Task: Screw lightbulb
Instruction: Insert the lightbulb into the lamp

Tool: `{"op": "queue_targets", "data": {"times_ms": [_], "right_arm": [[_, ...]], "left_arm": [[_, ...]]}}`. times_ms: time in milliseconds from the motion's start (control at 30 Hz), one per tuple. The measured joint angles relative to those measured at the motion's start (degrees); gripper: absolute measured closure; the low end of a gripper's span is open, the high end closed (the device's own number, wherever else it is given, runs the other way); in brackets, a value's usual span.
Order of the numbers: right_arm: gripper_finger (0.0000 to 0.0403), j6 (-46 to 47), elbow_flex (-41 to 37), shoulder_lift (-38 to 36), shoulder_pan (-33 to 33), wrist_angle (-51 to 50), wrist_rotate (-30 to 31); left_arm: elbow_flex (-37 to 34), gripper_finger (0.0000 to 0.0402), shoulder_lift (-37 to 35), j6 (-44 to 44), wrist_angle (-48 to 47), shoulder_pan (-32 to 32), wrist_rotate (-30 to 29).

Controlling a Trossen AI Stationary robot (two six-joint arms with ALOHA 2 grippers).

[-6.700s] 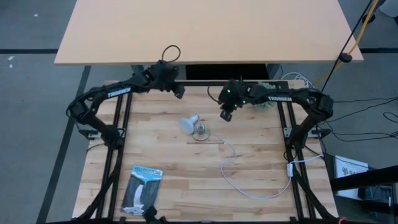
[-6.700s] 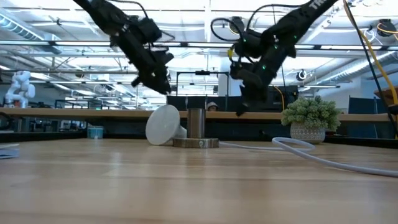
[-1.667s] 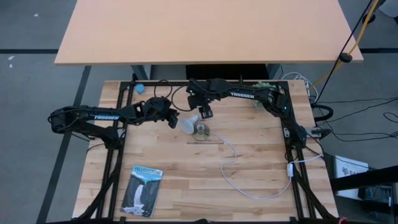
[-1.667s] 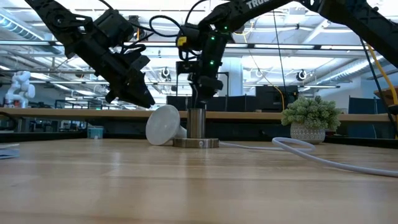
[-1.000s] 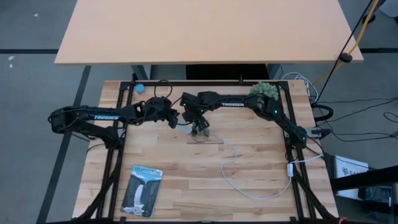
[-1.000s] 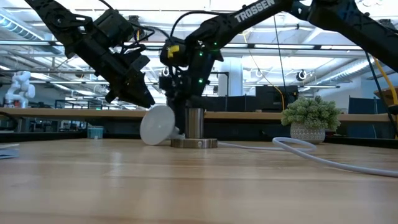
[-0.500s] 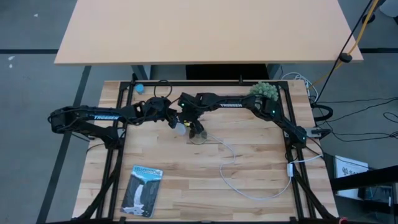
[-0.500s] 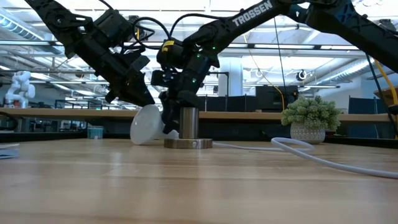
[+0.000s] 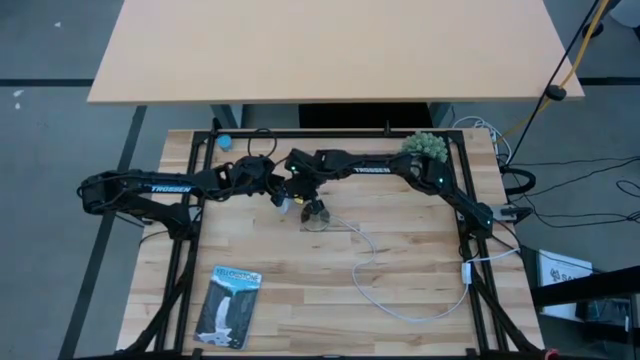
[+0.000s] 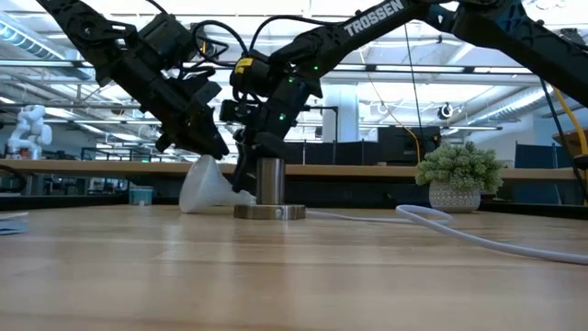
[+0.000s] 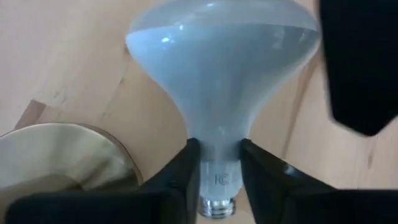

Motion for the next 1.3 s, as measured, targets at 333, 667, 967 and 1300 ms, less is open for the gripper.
{"op": "queue_targets", "data": {"times_ms": [333,667,967,1300], "right_arm": [[0.0378,-0.40,-0.35,-5.87,-1.05,-4.92,3.01],[0.0388,17.49,-0.20,-11.61,-3.84,-9.25,4.75],[0.0385,23.79,-0.24,-9.03,-0.95,-9.29,-7.74],[0.0385,23.99,0.02,-6.96,2.39,-18.39,-7.32]], "left_arm": [[0.00,0.0290,-0.02,-0.03,0.09,0.00,0.00],[0.00,0.0290,-5.72,-0.63,1.73,-0.49,-0.02],[0.00,0.0290,-14.72,-1.25,-1.17,-3.86,-2.18],[0.00,0.0290,-16.81,-1.42,-5.57,-5.64,-6.62]]}}
